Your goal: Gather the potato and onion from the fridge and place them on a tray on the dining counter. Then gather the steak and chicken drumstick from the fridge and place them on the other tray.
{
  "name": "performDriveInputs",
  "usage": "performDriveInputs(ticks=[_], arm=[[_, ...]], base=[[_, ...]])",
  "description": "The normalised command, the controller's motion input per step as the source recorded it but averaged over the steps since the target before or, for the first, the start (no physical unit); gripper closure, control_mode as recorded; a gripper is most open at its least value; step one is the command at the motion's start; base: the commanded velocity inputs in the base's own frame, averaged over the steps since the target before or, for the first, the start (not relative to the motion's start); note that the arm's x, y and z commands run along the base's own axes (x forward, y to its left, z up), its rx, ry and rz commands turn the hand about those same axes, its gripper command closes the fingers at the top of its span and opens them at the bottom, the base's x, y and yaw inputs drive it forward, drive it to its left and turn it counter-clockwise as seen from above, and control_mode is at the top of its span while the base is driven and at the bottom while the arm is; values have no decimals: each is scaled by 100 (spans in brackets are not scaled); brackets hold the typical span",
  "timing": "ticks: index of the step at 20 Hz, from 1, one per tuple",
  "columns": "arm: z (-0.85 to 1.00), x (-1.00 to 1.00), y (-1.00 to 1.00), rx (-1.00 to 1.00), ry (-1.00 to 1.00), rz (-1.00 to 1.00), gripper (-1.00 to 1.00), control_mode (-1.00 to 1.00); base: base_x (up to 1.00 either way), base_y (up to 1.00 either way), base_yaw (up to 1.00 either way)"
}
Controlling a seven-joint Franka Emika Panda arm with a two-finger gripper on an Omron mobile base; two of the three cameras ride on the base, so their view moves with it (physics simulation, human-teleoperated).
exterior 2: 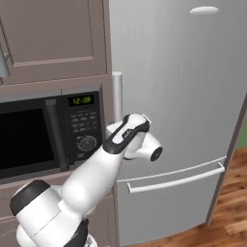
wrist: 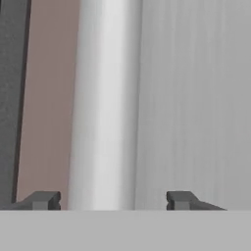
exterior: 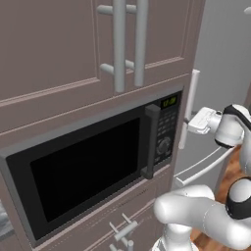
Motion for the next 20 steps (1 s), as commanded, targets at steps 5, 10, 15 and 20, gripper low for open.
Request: performDriveInputs(ticks=[5,10,15,20], arm=[[-9,20,26,0,3,-2,100,-100],[-26,-66,-60,2,0,-31,100,-100],[-41,-82,-86,5,0,-53,100,-100],[-5,-41,-96,12,3,-58,100,-100]], base=[[0,0,0],[0,0,0],[0,0,0],[0,0,0]])
